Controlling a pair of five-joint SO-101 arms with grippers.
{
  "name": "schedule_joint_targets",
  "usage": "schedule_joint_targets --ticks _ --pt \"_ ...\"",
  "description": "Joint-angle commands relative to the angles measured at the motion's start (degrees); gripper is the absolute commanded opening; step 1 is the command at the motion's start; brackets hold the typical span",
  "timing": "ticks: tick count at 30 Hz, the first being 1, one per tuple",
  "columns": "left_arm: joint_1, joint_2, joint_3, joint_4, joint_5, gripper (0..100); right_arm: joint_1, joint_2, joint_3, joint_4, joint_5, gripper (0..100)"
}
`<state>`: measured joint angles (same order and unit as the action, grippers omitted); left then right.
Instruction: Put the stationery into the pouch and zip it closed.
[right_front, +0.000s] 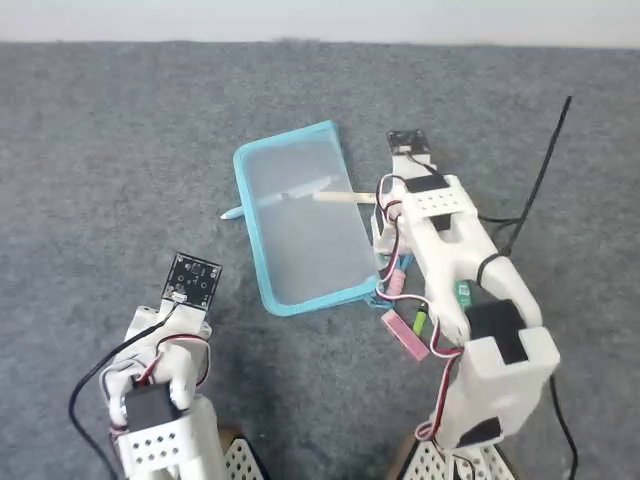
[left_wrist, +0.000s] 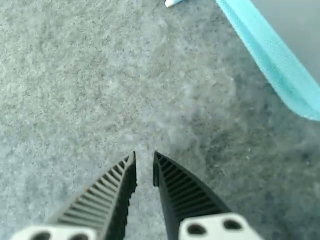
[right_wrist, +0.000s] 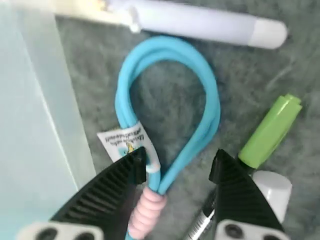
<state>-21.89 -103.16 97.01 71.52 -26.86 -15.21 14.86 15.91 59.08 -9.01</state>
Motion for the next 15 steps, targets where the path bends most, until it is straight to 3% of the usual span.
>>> schedule_joint_targets --ticks 1,9,15 --pt "-0.3 -1.1 -0.4 0.4 -0.8 5 0.7 -0.6 -2.6 -1.4 -4.5 20.3" --pt "-0.3 -1.1 -0.4 0.4 -0.8 5 1.5 5.4 -4.7 -1.4 -11.3 20.3" --pt "-0.3 -1.1 -0.4 0.4 -0.8 5 6.0 9.0 -9.1 -1.3 -22.3 20.2"
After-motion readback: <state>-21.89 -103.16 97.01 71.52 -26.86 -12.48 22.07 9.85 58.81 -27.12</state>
